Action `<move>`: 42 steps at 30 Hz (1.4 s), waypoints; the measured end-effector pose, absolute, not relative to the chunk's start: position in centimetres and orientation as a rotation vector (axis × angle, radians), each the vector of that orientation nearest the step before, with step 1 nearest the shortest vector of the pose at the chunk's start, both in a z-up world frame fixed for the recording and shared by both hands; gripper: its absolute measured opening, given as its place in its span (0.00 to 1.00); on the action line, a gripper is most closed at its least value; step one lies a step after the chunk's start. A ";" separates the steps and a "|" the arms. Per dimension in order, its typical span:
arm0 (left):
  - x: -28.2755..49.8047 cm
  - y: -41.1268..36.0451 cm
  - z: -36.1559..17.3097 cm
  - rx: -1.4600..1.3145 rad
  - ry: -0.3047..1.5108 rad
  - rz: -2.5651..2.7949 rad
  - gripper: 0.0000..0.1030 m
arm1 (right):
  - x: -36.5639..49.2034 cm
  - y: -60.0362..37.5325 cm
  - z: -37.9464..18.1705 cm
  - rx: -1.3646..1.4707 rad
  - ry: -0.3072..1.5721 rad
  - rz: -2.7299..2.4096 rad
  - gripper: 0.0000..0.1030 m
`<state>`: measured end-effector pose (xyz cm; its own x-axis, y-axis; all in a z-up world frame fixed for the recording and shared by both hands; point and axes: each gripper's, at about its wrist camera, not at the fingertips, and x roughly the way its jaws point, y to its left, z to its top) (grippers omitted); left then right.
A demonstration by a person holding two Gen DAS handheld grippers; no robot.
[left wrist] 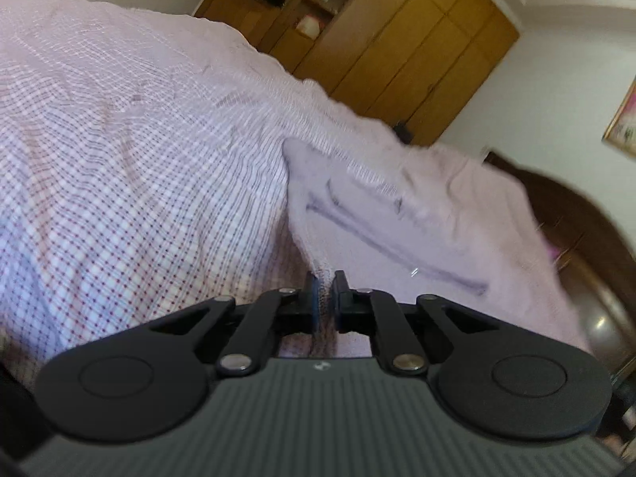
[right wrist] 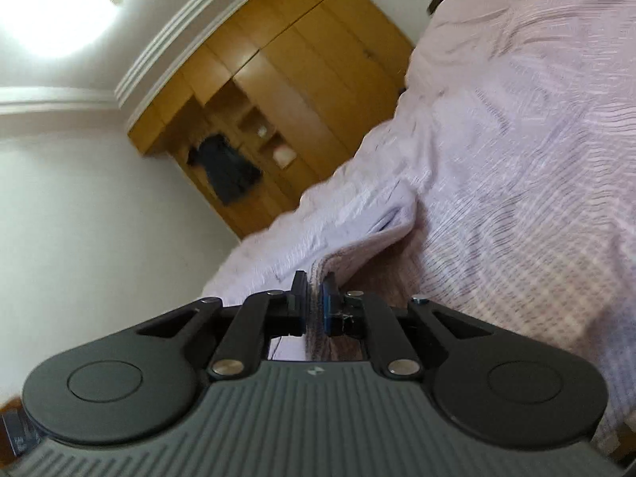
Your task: Fold small clothes
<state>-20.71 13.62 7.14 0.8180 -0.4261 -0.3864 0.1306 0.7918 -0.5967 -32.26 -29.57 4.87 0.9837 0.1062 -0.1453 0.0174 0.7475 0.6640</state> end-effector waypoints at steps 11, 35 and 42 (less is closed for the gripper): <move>-25.0 15.9 7.8 -0.639 0.553 -0.364 0.08 | -36.0 -30.6 5.3 0.732 0.165 0.034 0.01; -13.6 15.0 15.2 -0.682 0.402 -0.294 0.08 | -32.2 -31.6 9.7 0.792 0.034 0.086 0.01; -6.9 13.7 17.6 -0.595 0.390 -0.280 0.08 | -25.9 -33.7 12.7 0.746 -0.039 0.078 0.01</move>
